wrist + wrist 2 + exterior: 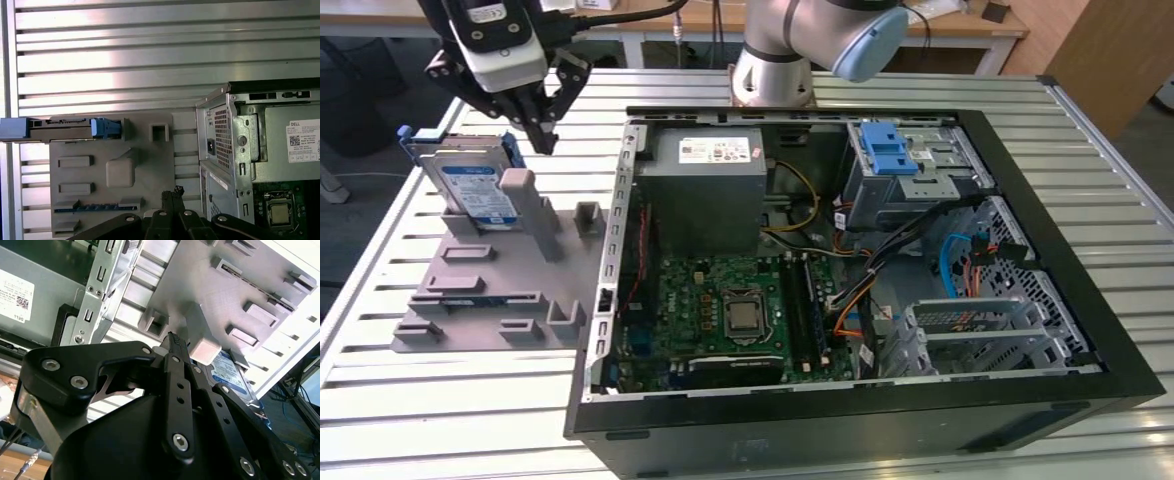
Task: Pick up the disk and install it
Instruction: 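Reach for the disk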
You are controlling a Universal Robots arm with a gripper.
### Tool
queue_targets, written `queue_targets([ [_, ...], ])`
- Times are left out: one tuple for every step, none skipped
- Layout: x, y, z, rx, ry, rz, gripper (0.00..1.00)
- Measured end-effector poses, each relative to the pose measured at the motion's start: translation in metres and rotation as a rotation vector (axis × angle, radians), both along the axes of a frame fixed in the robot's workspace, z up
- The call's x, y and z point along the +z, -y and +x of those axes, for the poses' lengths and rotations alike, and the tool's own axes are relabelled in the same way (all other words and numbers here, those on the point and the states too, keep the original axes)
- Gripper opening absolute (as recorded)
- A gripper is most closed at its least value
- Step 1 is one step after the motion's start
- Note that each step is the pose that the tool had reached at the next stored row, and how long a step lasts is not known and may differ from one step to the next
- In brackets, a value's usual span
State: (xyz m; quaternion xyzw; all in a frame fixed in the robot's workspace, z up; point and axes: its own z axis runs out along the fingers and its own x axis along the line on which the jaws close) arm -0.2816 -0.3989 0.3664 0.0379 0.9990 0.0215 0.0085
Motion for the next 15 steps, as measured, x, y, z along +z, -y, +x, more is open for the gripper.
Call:
queue_targets([
  [-0.0002,0.0000,-0.0008,0.000,-0.0001,0.0000,0.11],
  [-0.0003,0.0000,-0.0016,0.000,-0.0002,0.0000,0.11],
  [-0.0005,0.0000,-0.0024,0.000,-0.0003,0.0000,0.11],
  [-0.0007,0.0000,-0.0031,0.000,-0.0004,0.0000,0.11],
  [-0.0008,0.0000,-0.0038,0.000,-0.0006,0.0000,0.11],
  [-0.0010,0.0000,-0.0046,0.000,-0.0007,0.0000,0.11],
  [-0.0012,0.0000,-0.0052,0.000,-0.0008,0.0000,0.11],
  [-0.0013,0.0000,-0.0059,0.000,-0.0009,0.0000,0.11],
  [-0.0015,0.0000,-0.0065,0.000,-0.0012,0.0000,0.11],
  [-0.0016,0.0000,-0.0071,0.000,-0.0013,0.0000,0.11],
  [-0.0017,0.0000,-0.0078,0.000,-0.0015,0.0000,0.11],
  [-0.0019,0.0000,-0.0084,0.000,-0.0016,0.0000,0.11],
  [-0.0021,0.0000,-0.0091,0.000,-0.0016,0.0000,0.11],
  [-0.0022,0.0000,-0.0098,0.000,-0.0018,0.0000,0.11],
  [-0.0024,0.0000,-0.0105,0.000,-0.0018,0.0000,0.11],
])
